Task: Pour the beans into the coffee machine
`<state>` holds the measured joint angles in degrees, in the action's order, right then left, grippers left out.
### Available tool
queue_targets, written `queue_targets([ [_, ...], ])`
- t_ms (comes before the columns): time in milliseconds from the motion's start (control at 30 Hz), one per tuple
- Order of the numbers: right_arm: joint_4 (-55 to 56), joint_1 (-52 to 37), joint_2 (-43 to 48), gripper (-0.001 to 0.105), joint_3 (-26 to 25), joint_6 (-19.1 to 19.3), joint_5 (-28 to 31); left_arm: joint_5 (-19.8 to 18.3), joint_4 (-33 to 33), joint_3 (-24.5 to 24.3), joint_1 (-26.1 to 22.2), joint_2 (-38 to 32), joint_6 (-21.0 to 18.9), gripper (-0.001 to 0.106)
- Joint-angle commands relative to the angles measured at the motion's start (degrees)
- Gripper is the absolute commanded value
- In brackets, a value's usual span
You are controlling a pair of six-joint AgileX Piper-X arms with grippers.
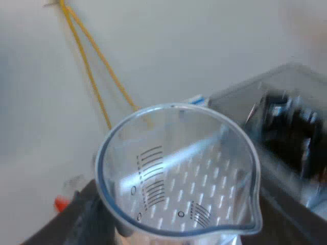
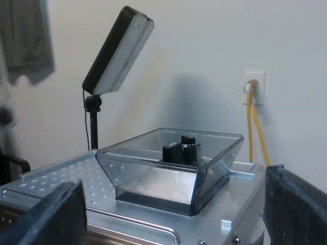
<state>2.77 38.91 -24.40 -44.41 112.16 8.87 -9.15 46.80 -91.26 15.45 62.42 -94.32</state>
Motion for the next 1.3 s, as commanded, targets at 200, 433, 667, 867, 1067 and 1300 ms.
queue_targets([
  [200,-0.4,0.1,0.4,0.072,-0.6,0.8,0.4,2.7,-0.4,-11.8,6.8,11.9,0.0,0.025],
  [433,-0.4,0.1,0.4,0.072,-0.6,0.8,0.4,6.0,-0.4,-21.1,7.7,21.3,1.0,0.025],
  [667,-0.4,0.1,0.4,0.072,-0.6,0.2,0.4,6.6,-0.4,-29.0,8.9,28.8,8.8,0.025],
  [867,-0.4,0.1,0.4,0.072,-0.6,-0.1,0.4,14.3,-0.9,-30.4,12.7,31.9,24.1,0.025],
  [1067,-0.4,0.1,0.4,0.072,-0.6,-0.4,0.4,19.2,-1.0,-30.4,14.6,33.3,36.2,0.025],
  [1300,-0.4,0.1,0.4,0.072,-0.6,-0.5,0.4,19.2,-1.6,-30.4,14.7,33.3,51.2,0.025],
])
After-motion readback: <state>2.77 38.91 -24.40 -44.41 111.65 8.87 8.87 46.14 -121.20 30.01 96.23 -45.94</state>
